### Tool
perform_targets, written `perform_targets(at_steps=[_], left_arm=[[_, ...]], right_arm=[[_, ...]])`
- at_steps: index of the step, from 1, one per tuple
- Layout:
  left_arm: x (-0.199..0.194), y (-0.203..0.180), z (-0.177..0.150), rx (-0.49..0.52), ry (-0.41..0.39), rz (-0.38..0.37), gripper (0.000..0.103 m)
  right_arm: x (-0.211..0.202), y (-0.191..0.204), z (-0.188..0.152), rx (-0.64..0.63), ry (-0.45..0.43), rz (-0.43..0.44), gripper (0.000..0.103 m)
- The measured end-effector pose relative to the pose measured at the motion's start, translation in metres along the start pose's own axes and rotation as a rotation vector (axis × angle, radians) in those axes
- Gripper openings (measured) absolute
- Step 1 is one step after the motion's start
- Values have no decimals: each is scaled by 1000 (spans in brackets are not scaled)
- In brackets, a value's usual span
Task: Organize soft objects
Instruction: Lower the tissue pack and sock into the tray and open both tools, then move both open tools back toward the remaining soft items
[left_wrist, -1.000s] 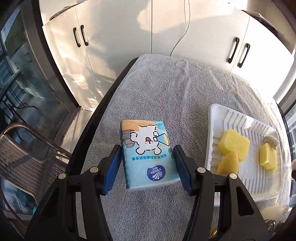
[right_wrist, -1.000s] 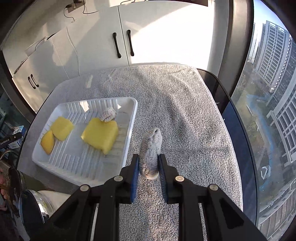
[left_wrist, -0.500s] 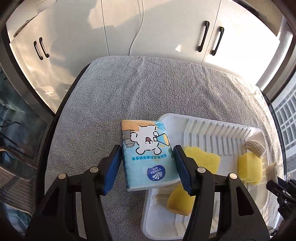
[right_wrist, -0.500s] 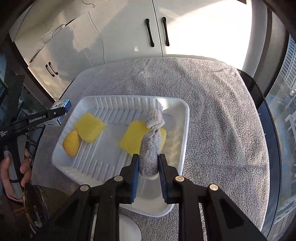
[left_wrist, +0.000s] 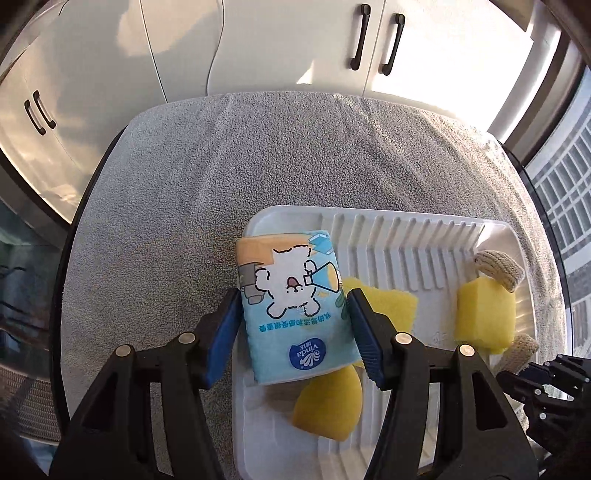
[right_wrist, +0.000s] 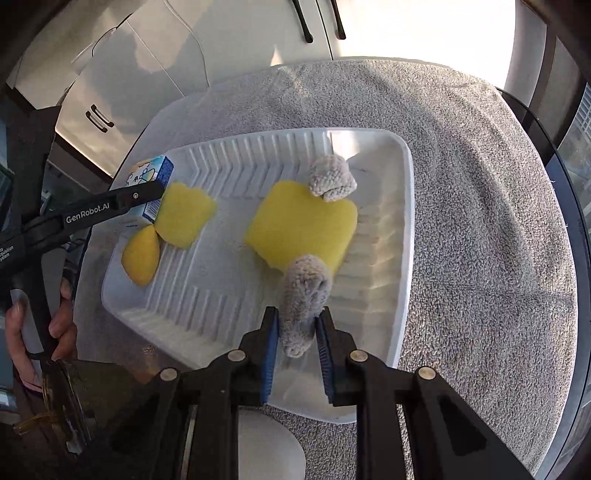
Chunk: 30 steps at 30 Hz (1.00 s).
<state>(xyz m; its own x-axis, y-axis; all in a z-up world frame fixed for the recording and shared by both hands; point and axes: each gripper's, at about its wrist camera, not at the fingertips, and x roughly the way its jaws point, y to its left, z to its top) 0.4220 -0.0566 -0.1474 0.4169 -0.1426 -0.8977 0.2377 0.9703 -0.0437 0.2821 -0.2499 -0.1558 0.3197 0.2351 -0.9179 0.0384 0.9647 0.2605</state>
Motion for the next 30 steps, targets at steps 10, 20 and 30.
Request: perform_targets(at_steps=[10,20,30], left_arm=[[-19,-3,-11,22,-72,-13,58],[-54,-3,-9,13,-145,8,76],[-68,5,-23,30,-166,206,77]], right_arm=[[7,-9,2,63,21,60,51],[-22,-11,1,82,-36,68,60],[-57,-19,-7,74,-156,-85,65]])
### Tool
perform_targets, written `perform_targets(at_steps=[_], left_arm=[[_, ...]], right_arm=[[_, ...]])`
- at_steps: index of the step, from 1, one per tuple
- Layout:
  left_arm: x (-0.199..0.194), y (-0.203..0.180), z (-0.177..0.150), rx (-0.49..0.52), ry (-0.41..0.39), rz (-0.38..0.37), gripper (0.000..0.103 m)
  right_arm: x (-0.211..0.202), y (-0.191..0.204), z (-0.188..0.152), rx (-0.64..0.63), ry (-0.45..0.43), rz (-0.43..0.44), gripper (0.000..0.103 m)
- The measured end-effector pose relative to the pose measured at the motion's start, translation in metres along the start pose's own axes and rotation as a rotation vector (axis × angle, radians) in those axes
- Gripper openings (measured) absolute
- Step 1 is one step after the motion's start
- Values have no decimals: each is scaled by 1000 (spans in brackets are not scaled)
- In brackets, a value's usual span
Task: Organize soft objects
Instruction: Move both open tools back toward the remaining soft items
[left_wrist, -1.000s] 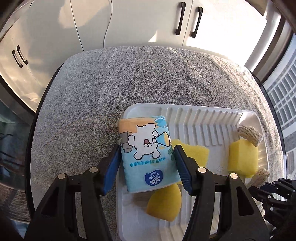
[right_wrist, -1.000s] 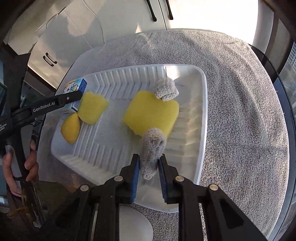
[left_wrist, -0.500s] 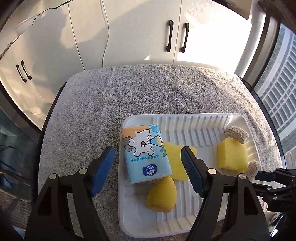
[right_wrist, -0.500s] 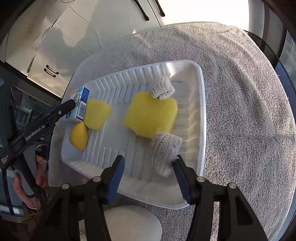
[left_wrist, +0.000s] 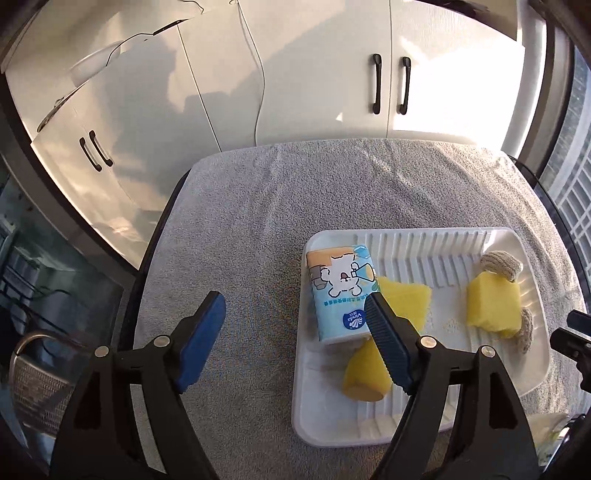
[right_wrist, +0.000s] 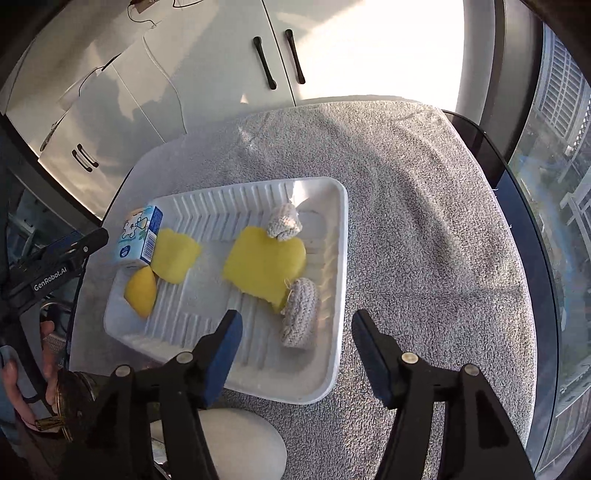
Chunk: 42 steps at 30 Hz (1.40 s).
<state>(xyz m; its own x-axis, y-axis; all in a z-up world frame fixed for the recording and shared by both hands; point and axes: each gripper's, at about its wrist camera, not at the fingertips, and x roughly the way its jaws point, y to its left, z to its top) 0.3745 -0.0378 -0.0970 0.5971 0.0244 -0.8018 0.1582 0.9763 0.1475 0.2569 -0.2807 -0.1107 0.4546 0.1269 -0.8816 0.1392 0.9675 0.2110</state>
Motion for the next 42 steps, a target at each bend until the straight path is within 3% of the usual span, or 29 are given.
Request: perform_targets(at_steps=[10,21,31,42], left_arm=[[-9,36,-19,-89,19,6,77],[-18,68,-67,-138,21,34,77],[-35,88,-120,-162,41,7,77],[-66,101,-183,-153,46,-21,77]], right_arm=[[-15,-21,-11,53,-27,-42,65],[-29,-54,-43,112,-30,-77,65],[-43,-77,-87,141,-24,-105,65],[-65,-81,-159,129,-17,-127,65]])
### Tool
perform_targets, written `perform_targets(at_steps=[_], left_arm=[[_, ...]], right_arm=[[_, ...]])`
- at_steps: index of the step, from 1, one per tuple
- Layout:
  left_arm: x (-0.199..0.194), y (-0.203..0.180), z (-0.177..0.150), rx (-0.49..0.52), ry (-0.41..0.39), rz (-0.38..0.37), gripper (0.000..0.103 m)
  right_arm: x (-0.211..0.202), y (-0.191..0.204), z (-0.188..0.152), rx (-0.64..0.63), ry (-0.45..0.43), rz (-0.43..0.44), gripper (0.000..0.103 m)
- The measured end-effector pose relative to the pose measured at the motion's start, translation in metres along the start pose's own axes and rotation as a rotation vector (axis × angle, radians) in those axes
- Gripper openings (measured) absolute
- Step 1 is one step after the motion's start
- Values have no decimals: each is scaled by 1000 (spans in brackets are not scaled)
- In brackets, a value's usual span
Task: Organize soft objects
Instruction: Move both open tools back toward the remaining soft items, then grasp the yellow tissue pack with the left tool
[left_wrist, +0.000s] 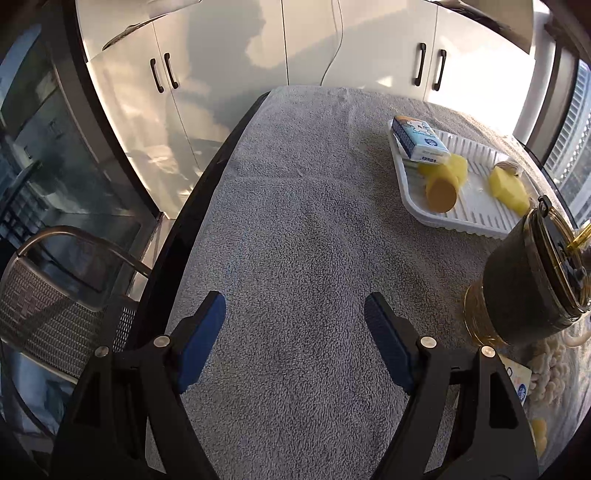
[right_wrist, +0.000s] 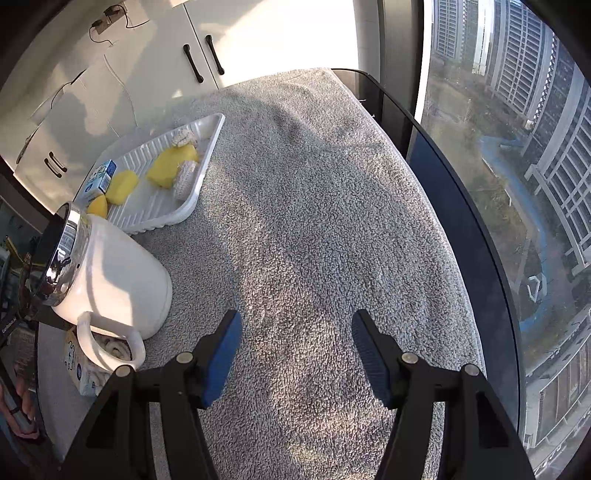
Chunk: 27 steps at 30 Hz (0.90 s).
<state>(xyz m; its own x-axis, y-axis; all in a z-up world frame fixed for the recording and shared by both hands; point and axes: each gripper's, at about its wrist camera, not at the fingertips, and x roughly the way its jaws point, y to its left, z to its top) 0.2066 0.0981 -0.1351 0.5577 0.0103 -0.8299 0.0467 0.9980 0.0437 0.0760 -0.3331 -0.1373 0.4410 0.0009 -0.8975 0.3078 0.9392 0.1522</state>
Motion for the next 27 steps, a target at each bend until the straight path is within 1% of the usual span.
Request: perform_targets(at_steps=[3,7,11,15,20,25,27], left_arm=[[-4,0,-15,5,12,6,77],[-11,-9,-36,60,16,14,77],[-19,-26,-53,116,30,-29,77],[-32,-50,-65,178,32,-86,77],[-53,-82,-77,264,10,-148,77],[-61,-111,-83,321,8,-226,77],[-58,-122,-83,341,24,-235,77]], right_arm=[[-4,1,-18,-4,10,3,65],[-13,9,-41,-38,8,-8,65],[-21,23,-60,-74,7,1,65],[-28,39,-78,-105,10,38,65],[-30,60,-103,-150,30,71,65],[-31,83,-115,-187,33,122,65],[-30,91,-115,-193,32,142,65]])
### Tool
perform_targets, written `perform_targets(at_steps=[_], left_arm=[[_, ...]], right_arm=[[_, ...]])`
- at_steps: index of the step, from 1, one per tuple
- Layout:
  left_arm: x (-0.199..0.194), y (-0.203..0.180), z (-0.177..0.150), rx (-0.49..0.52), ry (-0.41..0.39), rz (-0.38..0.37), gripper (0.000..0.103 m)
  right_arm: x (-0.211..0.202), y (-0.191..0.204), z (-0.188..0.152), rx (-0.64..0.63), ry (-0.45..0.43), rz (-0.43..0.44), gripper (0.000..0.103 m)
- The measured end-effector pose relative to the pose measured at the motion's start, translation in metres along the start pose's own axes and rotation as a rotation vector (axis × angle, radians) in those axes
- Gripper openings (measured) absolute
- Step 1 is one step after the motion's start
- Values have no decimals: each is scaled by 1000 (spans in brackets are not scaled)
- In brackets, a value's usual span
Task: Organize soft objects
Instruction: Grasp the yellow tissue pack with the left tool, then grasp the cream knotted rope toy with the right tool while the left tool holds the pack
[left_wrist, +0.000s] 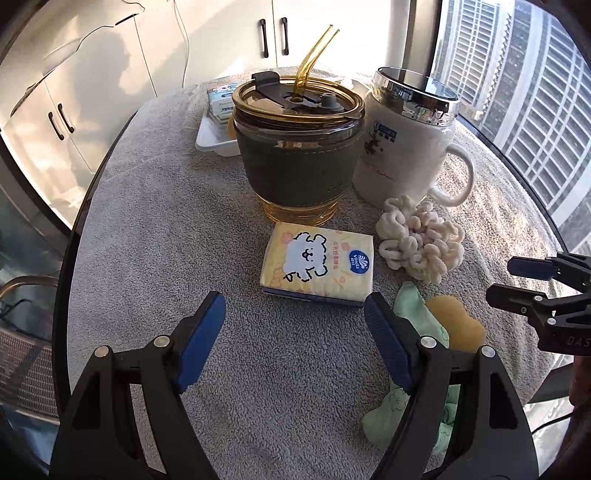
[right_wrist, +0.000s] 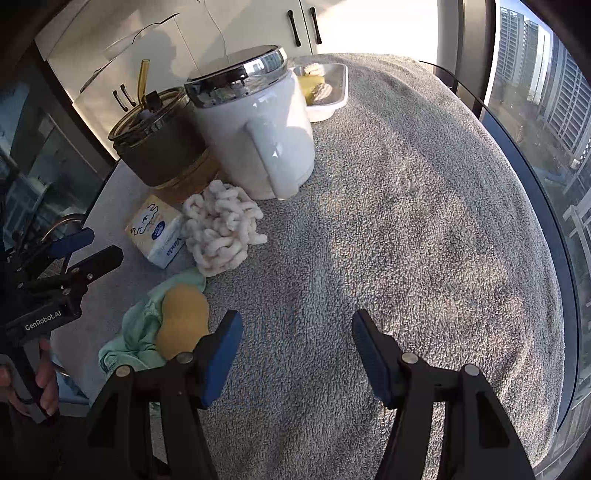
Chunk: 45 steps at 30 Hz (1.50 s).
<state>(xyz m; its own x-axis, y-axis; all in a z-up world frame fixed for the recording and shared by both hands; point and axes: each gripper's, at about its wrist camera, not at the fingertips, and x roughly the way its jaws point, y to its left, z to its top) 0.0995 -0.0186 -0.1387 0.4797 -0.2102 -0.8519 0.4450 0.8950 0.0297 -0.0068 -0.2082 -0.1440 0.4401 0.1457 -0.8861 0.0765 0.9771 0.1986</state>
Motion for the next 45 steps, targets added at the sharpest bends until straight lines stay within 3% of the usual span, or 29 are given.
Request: perform_targets(at_steps=[7,12,20,24,28,31,33,35,39,42,45], left_arm=[[26,-8,17,-46,42,-45,77],[34,-7,32,-107,42,-19,77],[44,-16,49,-156,111,41,79],[59,-11,56,-248,187,124,93],[68,-2,56,-328,205,74,94],[79,-3,52,-315,256,96,93],[77,-9,50,-279,235,123,93],[77,-6,46,-301,226,105,90],[70,4,37,-358,188,73,88],[63,15,27,-396,179,74,88],[53,23,21,-403,147,101,88]], right_arm=[[15,16,13,-23,-2,37,65],[25,22,19,-41,-4,32,65],[34,31,32,-56,-8,25,65],[42,36,42,-54,2,54,65],[47,45,45,-70,-9,56,65],[52,50,46,-71,-6,72,65],[56,55,47,-82,-8,60,64],[59,58,47,-91,-10,48,63],[68,67,47,-99,10,52,39],[66,71,43,-110,3,45,30],[63,73,40,-106,-2,58,30]])
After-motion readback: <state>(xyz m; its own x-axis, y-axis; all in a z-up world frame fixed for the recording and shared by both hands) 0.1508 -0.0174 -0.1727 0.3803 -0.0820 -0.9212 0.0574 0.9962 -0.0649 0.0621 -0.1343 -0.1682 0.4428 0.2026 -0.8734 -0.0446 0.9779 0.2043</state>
